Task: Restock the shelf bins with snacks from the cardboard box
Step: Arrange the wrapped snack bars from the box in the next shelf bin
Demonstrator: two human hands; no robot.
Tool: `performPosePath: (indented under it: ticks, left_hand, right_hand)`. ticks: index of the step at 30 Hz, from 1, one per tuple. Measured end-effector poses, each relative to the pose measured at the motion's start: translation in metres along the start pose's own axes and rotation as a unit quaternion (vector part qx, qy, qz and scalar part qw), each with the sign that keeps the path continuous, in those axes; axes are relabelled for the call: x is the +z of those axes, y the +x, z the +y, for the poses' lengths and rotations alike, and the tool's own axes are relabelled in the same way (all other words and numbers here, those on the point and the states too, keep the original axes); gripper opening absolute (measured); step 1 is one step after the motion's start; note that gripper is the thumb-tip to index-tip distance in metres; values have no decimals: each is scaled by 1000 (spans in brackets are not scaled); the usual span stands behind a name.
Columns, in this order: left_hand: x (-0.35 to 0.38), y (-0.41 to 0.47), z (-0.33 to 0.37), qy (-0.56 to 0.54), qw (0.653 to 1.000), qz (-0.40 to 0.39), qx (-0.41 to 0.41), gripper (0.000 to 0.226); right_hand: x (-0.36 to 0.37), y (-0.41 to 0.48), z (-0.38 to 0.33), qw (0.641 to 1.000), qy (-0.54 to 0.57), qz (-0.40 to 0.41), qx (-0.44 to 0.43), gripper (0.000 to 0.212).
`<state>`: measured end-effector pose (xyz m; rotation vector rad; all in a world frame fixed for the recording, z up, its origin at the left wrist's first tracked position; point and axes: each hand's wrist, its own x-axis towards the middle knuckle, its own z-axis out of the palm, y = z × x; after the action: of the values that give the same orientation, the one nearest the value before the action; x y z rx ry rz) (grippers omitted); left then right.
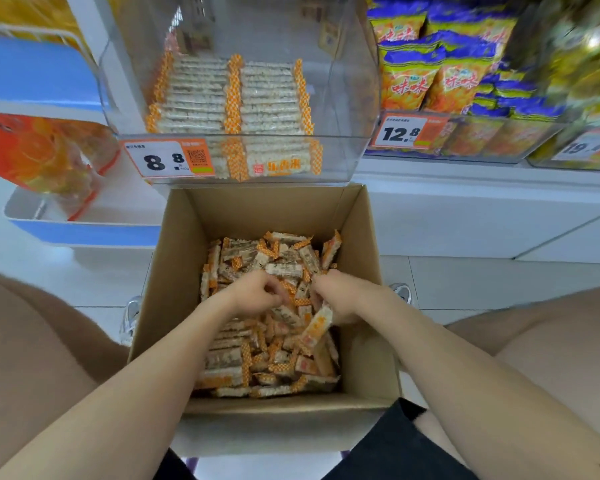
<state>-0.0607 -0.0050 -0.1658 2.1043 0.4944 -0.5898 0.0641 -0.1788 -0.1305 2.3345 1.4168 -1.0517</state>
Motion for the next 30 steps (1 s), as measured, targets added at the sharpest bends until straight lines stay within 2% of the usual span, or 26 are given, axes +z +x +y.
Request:
performPosePath:
  ticks: [1,5,7,12,15,19,22,25,27,30]
  left_hand:
    - [-7,-4,2,-3,1000,14,8,14]
    - [-43,-28,17,9,1000,10,11,48]
    - [-65,-42,23,45,999,12,18,56]
    - [-103,-79,38,112,985,64,111,69]
    - [-113,-93,45,80,981,97,149,78]
    - [-121,-108,57,21,978,140,153,93]
    - [-128,-120,66,-9,979,120,166,105]
    - [-138,-132,76,-38,978,84,187,90]
    - [-145,-141,84,-51,972,94,210,68]
    - [-154,-152,95,-100,961,118,231,54]
  right_hand:
    - [-9,-6,-1,999,29,27,4,38]
    - [-40,-35,-2,986,85,141,31,38]
    - [-53,-47,-3,972,112,201,54,37]
    - [-72,-54,-8,899,256,346,85,32]
    - [-79,-55,-14,866,336,362,81,27]
    - [-82,-58,-18,813,457,351,84,33]
    - [-84,-67,-25,773,557,302,22,31]
    - [-86,-78,-37,790,543,281,-41,31]
    - [-89,-79,-44,811,499,294,-85,29]
    - [-98,-84,-51,811,462,338,-125,25]
